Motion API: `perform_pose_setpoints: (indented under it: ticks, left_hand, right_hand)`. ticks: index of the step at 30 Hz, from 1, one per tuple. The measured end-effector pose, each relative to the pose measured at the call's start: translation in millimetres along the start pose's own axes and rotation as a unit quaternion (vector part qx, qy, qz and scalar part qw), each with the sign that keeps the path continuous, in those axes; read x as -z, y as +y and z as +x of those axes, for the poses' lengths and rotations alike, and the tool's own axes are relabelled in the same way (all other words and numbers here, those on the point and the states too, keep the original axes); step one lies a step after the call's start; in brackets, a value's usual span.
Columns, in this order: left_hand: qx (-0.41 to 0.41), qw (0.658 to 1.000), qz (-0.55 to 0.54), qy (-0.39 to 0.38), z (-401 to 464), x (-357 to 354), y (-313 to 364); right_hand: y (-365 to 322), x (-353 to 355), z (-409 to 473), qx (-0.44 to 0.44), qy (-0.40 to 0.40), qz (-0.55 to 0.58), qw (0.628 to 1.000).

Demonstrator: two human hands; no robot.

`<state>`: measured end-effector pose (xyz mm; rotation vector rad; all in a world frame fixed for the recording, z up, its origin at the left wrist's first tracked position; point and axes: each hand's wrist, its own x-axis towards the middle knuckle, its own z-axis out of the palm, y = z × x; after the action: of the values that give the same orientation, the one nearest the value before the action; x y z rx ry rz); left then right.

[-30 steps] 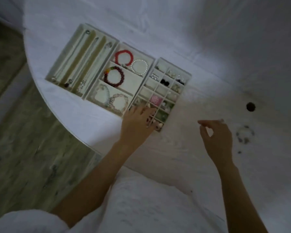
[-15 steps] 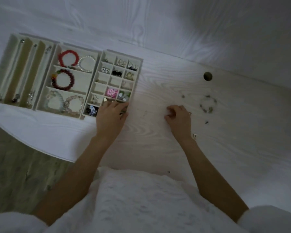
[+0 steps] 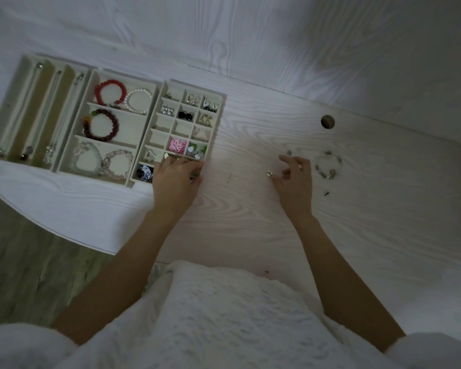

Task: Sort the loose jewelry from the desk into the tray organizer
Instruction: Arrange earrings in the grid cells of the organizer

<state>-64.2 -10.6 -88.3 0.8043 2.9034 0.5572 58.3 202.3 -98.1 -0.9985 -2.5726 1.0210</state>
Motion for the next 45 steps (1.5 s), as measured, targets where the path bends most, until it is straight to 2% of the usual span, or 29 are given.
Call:
perform_pose_setpoints:
  ticks: [5,10,20,25,30,34,40,45]
  left_hand:
    - [0.006,1.0,-0.002,-0.016,-0.1,3.1,1.3]
    - [0.0,1.0,-0.005,-0.015,0.4,6.3,1.7]
    - [-0.005,0.999,0.013,-0.032,-1.7,11.3,3.8]
    - [-0.02,0.998,0.027,-0.047,-1.5,8.7,4.1]
    - [-0.021,1.0,0.001,-0.009,-6.0,-0.4,-0.7]
    - [-0.04,0.998,-0.038,0.032,-10.3,-1.5,-5.8]
    - [0.067,0.979,-0.107,0.162,-28.0,16.0,-48.5]
    - [0.169,0.969,-0.092,0.156,-34.6,21.6,-85.5]
  right_hand:
    - [4.6,9.7,-9.0,-0.032,0.007,-0.051,0.998]
    - [-0.2,0.6,-6.6,0.001,-0.042,-0.079,0.996]
    - [-4.8,-12.2,-6.2,0.102,-0.028,-0.159,0.982]
    - [-19.5,-23.0,-11.4,0.109,-0.045,-0.12,0.986]
    - [-30.2,-32.3,-5.8,0.1,-0.065,-0.056,0.991]
    - [-59.9,-30.0,12.7,0.154,-0.097,-0.036,0.983]
    - [-122.5,-57.5,61.0,0.199,-0.156,-0.002,0.967]
    - [-148.8,-92.6,82.2,0.262,-0.206,-0.061,0.941]
